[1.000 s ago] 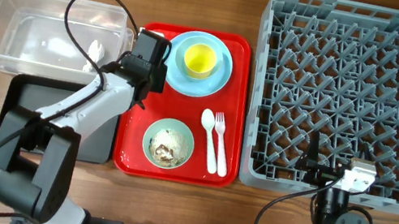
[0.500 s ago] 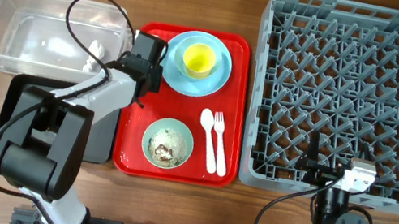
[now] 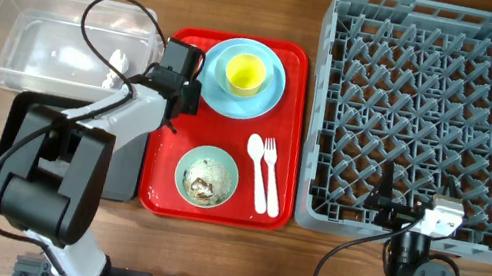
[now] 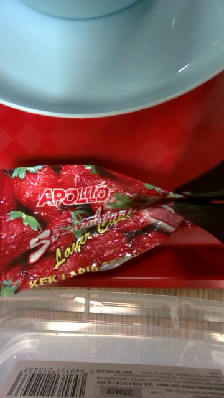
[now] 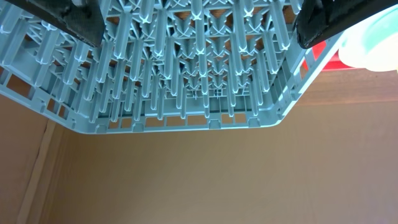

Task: Sort waste into correct bins and load items into the dishwasher rack
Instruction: 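Carry the red wrapper left and release it into the clear bin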

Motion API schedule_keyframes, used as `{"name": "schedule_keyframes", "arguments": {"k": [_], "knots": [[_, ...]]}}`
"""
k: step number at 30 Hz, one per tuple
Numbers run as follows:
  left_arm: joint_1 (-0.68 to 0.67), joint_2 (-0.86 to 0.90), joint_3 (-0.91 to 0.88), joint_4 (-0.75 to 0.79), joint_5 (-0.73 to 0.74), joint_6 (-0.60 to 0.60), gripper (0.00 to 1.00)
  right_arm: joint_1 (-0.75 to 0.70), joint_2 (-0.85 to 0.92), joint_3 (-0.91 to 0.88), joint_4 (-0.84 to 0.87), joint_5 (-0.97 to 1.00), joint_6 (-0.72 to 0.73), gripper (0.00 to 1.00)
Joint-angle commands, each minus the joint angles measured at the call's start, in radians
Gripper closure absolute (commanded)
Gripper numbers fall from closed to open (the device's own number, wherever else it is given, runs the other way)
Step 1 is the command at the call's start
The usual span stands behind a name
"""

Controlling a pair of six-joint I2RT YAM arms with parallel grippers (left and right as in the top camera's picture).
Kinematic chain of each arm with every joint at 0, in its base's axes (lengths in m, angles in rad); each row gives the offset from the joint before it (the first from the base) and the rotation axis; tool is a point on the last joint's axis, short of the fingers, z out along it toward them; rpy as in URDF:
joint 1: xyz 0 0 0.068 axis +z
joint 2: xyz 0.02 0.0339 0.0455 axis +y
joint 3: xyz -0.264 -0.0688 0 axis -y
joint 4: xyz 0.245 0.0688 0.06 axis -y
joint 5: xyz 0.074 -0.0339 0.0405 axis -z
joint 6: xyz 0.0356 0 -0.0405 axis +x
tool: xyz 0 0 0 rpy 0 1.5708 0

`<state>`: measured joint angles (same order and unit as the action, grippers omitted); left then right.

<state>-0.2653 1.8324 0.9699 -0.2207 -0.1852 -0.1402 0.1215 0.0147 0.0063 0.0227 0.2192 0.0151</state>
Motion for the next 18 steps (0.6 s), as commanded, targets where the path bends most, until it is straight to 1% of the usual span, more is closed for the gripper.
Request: {"name": "schedule_keyframes", "arguments": {"k": [1, 6, 10, 12, 18], "knots": [[0.006, -0.111, -0.002, -0.006, 0.013, -0.054, 0.96, 0.004, -0.005, -0.001, 0.006, 0.017, 0.011, 0.0], [0.01, -0.275, -0.002, 0.009, -0.004, -0.143, 0.96, 0.004, -0.005, -0.001, 0.006, 0.017, 0.011, 0.0], [0.053, -0.386, -0.002, -0.001, -0.094, -0.268, 0.96, 0.004, -0.005, -0.001, 0.006, 0.017, 0.012, 0.0], [0.094, -0.397, -0.002, -0.012, -0.121, -0.323, 0.96, 0.004, -0.005, -0.001, 0.006, 0.017, 0.012, 0.0], [0.267, -0.356, -0.002, -0.055, -0.118, -0.491, 0.96, 0.004, -0.005, -0.001, 0.006, 0.017, 0.012, 0.0]]}}
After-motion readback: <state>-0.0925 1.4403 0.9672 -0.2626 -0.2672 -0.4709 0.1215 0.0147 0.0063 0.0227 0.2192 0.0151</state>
